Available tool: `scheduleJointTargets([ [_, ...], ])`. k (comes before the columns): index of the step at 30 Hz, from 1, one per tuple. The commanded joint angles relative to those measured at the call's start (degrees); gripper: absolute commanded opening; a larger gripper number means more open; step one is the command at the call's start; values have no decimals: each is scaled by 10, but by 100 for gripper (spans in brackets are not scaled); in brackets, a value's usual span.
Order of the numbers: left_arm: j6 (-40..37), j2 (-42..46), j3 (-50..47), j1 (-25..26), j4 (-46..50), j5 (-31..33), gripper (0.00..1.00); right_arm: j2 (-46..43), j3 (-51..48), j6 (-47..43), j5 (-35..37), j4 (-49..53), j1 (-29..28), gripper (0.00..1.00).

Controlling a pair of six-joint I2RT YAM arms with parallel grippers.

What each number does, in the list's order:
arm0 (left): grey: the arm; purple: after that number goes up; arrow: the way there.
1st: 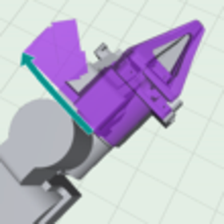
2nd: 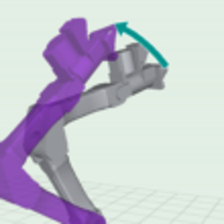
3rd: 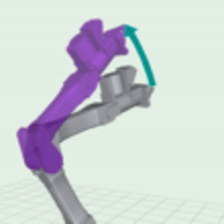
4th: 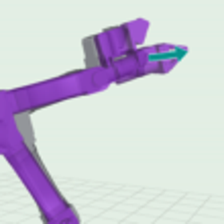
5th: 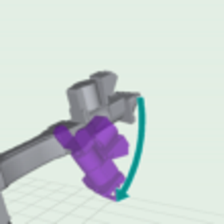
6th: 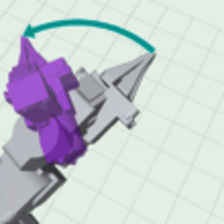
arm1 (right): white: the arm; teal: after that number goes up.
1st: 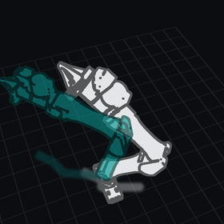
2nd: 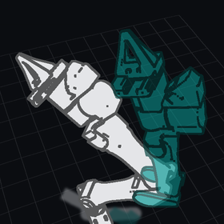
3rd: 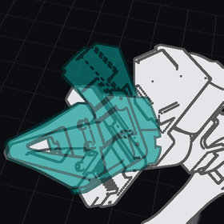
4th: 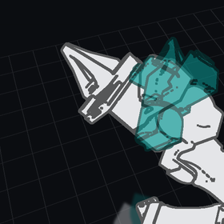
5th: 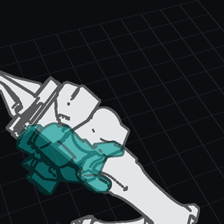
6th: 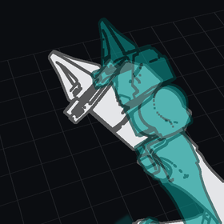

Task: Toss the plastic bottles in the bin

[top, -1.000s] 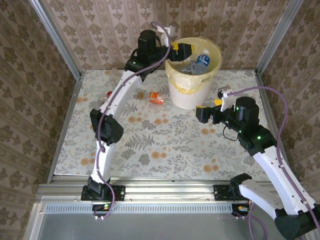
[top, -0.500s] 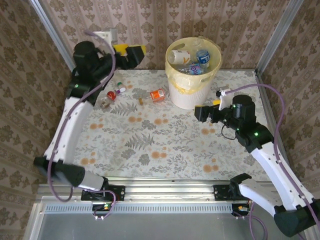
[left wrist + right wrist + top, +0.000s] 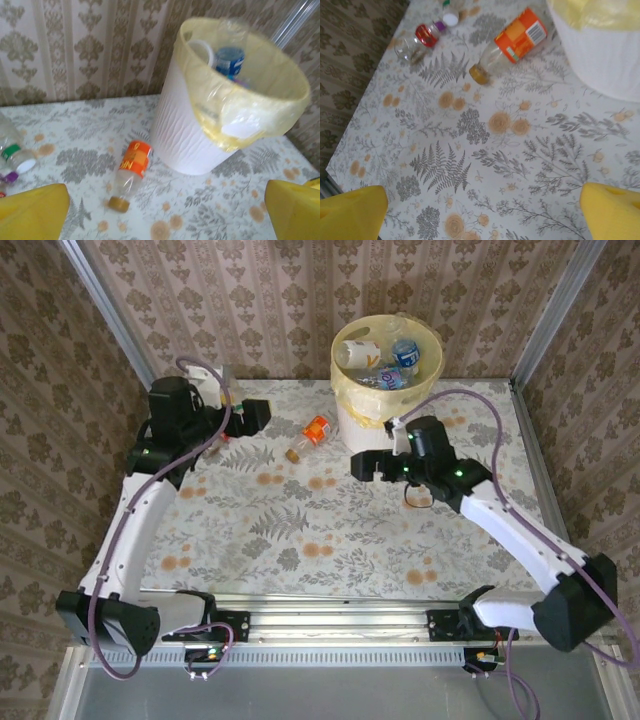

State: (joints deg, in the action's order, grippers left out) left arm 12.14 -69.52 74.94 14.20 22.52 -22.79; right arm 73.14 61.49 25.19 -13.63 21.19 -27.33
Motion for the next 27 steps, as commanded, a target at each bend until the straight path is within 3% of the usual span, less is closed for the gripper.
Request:
scheduleJointTargets([
  [1, -33, -12, -19, 0, 26, 4, 100, 35, 33, 47, 20, 8, -10, 100],
  [6, -37, -78, -31, 28, 46, 36, 95, 50, 47, 41, 18, 14, -15, 100],
  [18, 15, -300, 18, 104, -12, 28, 81, 4, 29, 7, 45, 43, -10, 100],
  [27, 85, -415, 69, 144, -46, 72, 79, -20, 14, -3, 44, 45, -4, 100],
])
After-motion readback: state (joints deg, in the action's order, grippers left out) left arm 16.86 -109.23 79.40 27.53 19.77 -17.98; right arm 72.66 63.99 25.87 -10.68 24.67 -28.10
